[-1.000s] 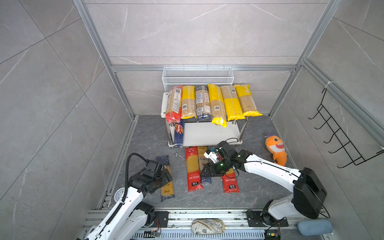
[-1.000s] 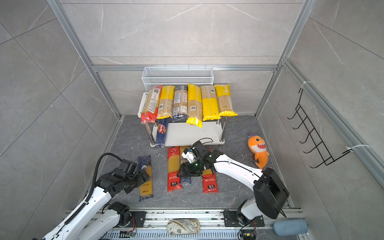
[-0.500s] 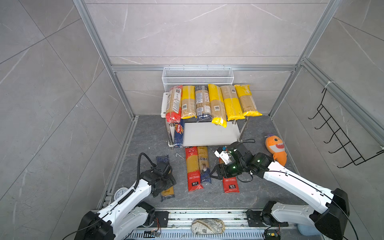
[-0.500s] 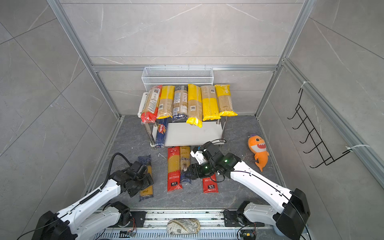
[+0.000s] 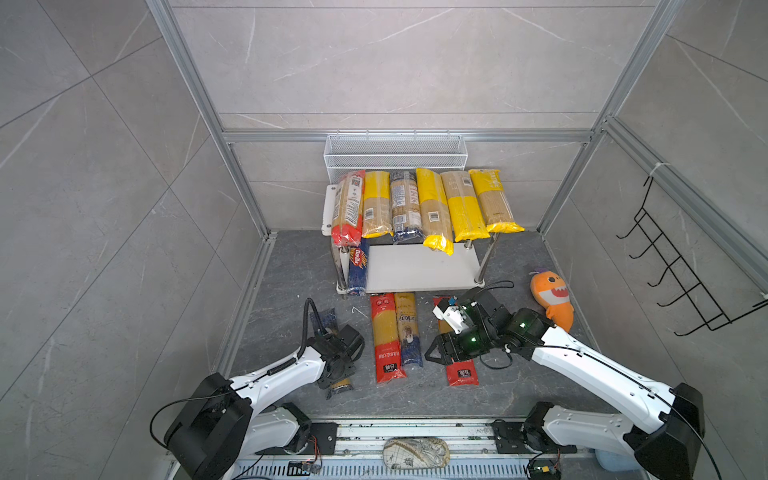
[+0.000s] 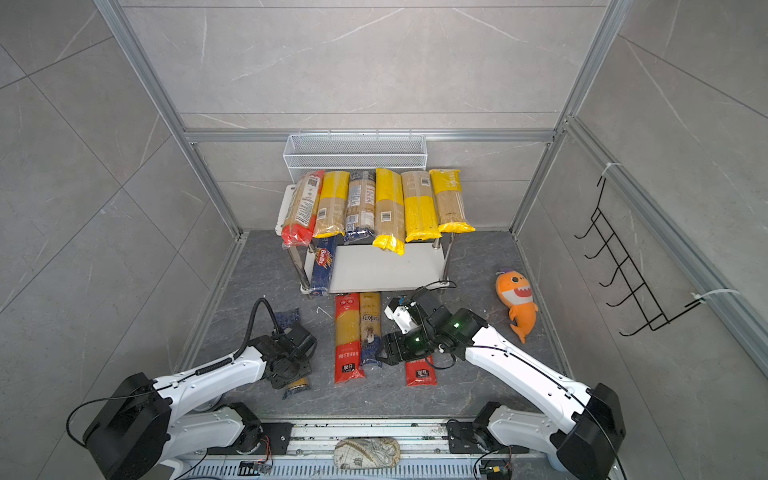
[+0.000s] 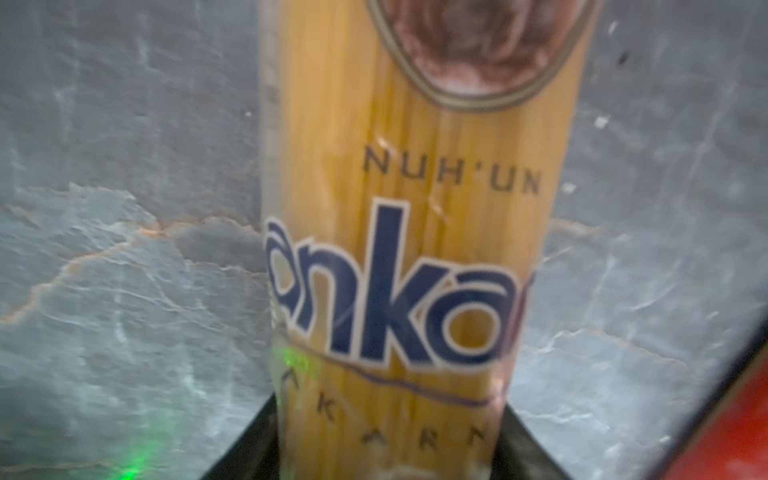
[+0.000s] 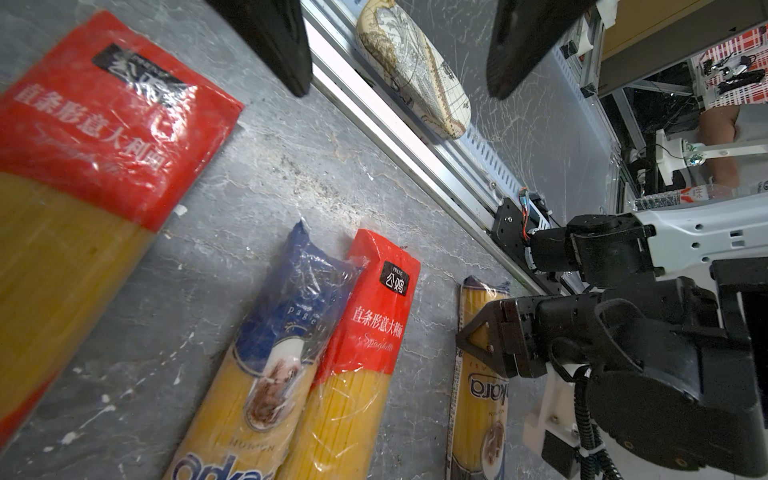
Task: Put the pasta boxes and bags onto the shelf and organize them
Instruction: 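Withdraw the right gripper to the floor packs while the left gripper grasps the Ankara bag, then carry the Ankara bag to the lower tier while the right gripper lowers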
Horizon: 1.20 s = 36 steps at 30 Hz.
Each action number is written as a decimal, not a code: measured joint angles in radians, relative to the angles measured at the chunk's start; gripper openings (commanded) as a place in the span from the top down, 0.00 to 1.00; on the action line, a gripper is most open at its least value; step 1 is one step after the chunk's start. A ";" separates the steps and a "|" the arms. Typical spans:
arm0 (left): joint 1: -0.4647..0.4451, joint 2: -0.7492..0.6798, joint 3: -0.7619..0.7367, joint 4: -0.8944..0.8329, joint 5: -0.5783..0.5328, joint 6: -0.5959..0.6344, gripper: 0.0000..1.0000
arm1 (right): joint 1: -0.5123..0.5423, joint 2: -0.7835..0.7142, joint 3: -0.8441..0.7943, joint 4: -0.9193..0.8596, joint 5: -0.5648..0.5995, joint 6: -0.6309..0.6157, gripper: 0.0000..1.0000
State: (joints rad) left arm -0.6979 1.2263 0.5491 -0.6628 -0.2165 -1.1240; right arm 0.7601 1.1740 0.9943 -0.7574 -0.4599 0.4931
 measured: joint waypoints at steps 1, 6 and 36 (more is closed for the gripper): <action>-0.003 -0.001 0.016 -0.014 -0.007 -0.010 0.82 | -0.002 0.000 0.000 0.000 0.000 0.000 0.30; -0.032 -0.026 0.028 0.027 -0.018 -0.020 0.89 | -0.024 0.000 0.000 0.000 -0.013 -0.009 0.30; -0.296 -0.212 0.249 -0.227 0.013 0.067 1.00 | -0.159 -0.006 0.000 0.112 -0.170 0.020 0.30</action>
State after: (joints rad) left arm -0.9943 1.0138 0.7982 -0.8898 -0.2031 -1.0569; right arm 0.6006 1.1683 0.9943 -0.6456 -0.6296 0.5129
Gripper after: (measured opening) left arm 0.325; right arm 0.701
